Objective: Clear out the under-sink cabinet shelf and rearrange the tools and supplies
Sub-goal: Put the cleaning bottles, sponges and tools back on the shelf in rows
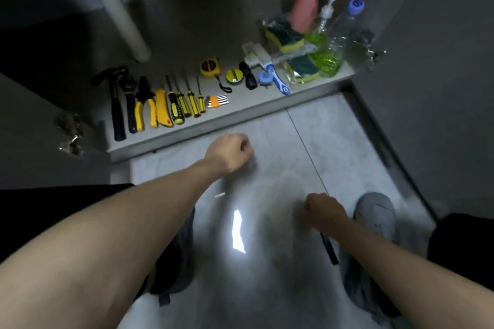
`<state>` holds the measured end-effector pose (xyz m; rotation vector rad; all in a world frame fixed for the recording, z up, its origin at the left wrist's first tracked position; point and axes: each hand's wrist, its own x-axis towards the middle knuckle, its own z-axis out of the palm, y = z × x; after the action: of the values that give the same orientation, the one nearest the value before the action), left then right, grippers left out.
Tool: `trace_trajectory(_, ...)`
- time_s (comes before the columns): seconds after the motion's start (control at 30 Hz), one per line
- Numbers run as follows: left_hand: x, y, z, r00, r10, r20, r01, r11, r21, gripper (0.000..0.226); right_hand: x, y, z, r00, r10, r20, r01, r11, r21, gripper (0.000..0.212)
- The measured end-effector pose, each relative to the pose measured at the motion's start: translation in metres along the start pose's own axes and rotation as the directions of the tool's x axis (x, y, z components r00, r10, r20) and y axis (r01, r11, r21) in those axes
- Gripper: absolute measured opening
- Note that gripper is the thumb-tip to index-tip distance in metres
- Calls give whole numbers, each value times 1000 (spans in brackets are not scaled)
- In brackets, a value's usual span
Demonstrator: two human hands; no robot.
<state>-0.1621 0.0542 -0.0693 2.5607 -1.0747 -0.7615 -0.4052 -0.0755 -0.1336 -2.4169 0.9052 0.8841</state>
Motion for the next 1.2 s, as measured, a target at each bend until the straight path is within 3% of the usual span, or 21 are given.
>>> trace_trajectory(0.13,-42,-6,50,990,-60,127,47,993,106,25,-15,31,34,999,51,18,-50,999,-7,9)
trace_trajectory(0.3,-53,-8,59,984,-60,169,32,986,164,27,-9,49,56,1000,13,16,-13,1000,16,30)
trace_trajectory(0.4,-38,-9,37,996,-38,76,26,989,142,22,1,37,36,1000,10,-9,-9,994,110,26)
trace_trajectory(0.47,-21,-11,14,999,-16,-45,21,992,122,19,13,15,9,995,10,-97,12,974,225,25)
trace_trajectory(0.6,25,-25,-38,957,33,-287,3,993,122,11,45,-45,-63,932,-87,-351,239,877,417,13)
trace_trajectory(0.7,58,-39,-65,937,27,-350,24,990,139,12,68,-86,-116,884,-142,-445,374,785,494,29)
trace_trajectory(0.9,120,-64,-91,885,-61,-462,97,994,54,27,122,-154,-183,809,-133,-572,502,664,554,26)
trace_trajectory(1.03,156,-80,-103,902,-76,-424,94,995,21,48,156,-188,-187,813,-95,-575,475,679,560,10)
trace_trajectory(1.2,183,-102,-110,960,-33,-277,39,999,18,60,174,-202,-166,773,-71,-631,422,799,427,17)
